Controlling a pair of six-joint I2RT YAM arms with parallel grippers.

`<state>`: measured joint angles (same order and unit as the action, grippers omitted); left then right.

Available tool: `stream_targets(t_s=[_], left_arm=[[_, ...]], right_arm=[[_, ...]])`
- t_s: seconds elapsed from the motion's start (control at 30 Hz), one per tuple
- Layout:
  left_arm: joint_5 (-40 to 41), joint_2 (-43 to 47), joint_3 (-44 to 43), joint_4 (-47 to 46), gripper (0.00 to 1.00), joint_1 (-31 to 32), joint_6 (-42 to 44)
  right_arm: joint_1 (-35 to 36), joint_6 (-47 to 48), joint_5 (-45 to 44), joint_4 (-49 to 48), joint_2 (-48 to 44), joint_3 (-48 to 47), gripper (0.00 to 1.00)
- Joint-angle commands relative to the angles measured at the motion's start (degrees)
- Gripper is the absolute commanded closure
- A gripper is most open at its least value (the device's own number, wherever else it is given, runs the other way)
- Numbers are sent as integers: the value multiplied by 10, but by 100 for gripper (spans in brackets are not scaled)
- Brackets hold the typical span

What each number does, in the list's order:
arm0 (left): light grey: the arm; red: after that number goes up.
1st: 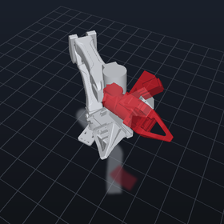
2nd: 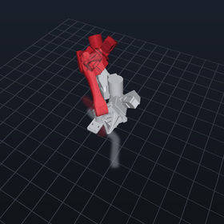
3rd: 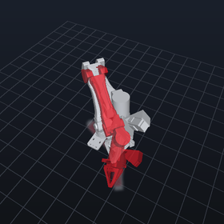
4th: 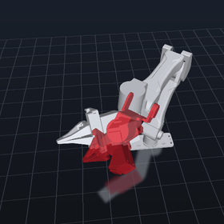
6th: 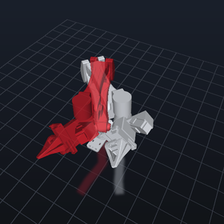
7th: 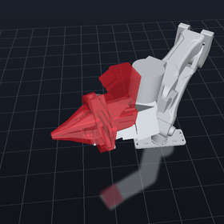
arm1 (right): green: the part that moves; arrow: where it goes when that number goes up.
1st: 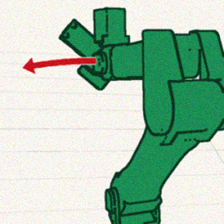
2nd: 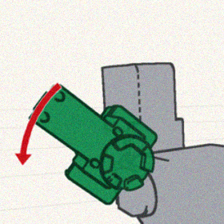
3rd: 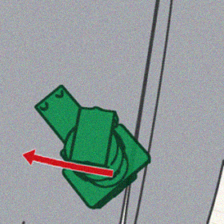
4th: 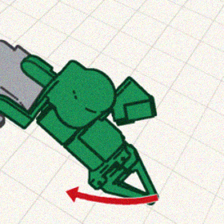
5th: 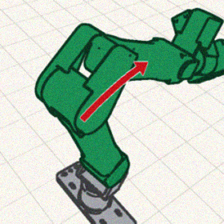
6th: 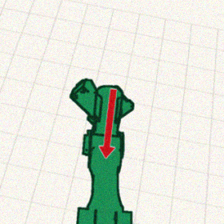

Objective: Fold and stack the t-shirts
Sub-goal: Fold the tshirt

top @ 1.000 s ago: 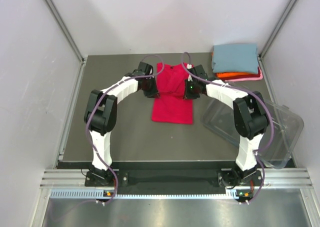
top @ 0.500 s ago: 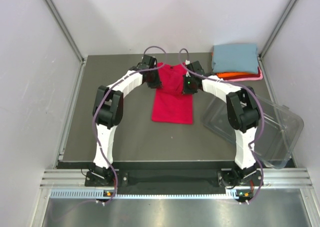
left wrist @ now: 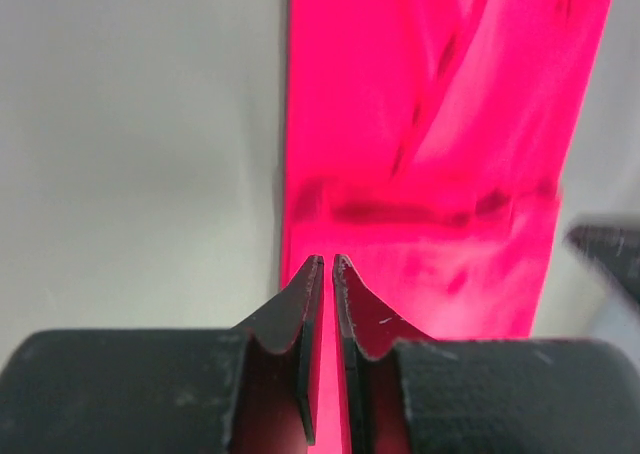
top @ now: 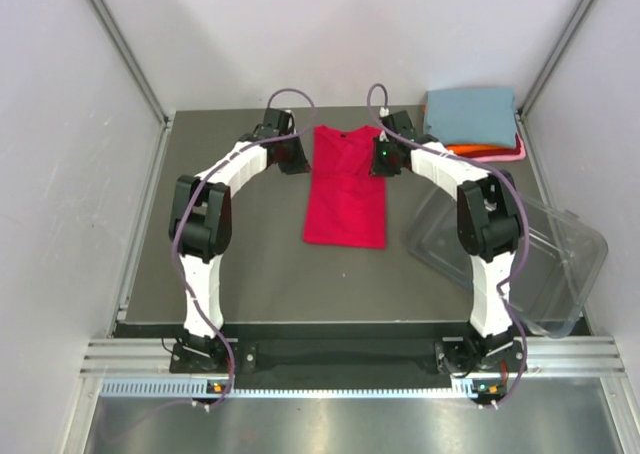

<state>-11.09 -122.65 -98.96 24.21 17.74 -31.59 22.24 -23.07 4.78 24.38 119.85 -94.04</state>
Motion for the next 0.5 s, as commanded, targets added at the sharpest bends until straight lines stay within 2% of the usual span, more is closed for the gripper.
stream_targets(t_s=[0.0,0.1,0.3,0.47], left_arm=[[-68,81,83,-35,86,12,-2],[-75,124,149,-21,85,17,0],[-90,202,245,8,71,17,15],[-121,222,300,-21,66,16,13]], right_arm=[[3,0,30,22,-66,17,87],[7,-1,41,36,-114,59,84],[9,-4,64,47,-216,146,82],[9,-1,66,49,-275,198,80]])
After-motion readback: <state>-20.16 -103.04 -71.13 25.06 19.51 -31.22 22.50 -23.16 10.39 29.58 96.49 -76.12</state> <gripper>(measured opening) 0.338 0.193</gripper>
